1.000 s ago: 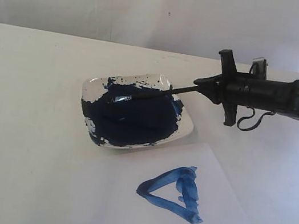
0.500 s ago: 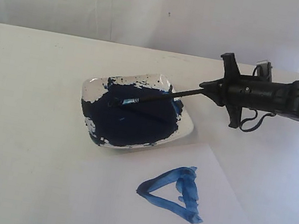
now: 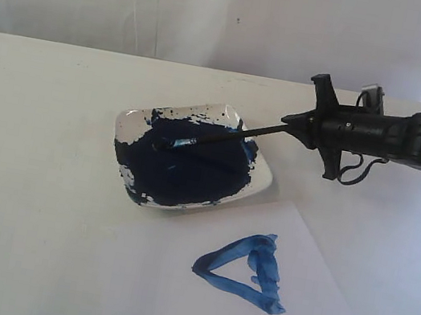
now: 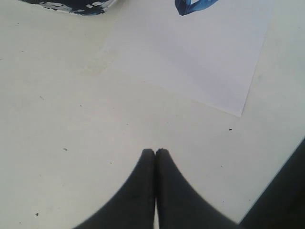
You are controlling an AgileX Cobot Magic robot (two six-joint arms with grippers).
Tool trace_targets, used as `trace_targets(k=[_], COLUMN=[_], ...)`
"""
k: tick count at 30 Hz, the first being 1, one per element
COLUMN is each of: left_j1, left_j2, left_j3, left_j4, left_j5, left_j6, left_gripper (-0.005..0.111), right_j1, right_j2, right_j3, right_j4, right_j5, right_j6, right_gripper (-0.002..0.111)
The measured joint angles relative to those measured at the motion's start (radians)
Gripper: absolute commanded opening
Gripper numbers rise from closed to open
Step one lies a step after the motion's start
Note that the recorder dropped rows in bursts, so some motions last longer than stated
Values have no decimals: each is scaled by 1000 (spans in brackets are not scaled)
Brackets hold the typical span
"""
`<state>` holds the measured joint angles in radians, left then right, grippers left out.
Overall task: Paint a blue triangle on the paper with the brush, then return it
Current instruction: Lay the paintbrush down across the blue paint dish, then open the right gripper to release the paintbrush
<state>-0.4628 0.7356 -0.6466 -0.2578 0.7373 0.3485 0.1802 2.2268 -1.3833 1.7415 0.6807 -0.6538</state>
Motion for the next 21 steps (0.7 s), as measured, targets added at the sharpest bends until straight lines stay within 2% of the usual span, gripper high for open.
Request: trace_targets(k=[13, 19, 21], left_j1=[0, 0, 0], left_j2=[0, 0, 0], left_j3=[0, 0, 0], left_j4=[0, 0, 0], left_j5=[0, 0, 0], left_j6=[0, 0, 0], left_gripper=[0, 0, 0], right_j1=[0, 0, 0], right_j2=[0, 0, 0], right_j3=[0, 0, 0], right_j4=[-20, -24, -25], right_j5=[-52, -56, -56], right_j6=[-4, -8, -8], right_gripper=[30, 50, 54])
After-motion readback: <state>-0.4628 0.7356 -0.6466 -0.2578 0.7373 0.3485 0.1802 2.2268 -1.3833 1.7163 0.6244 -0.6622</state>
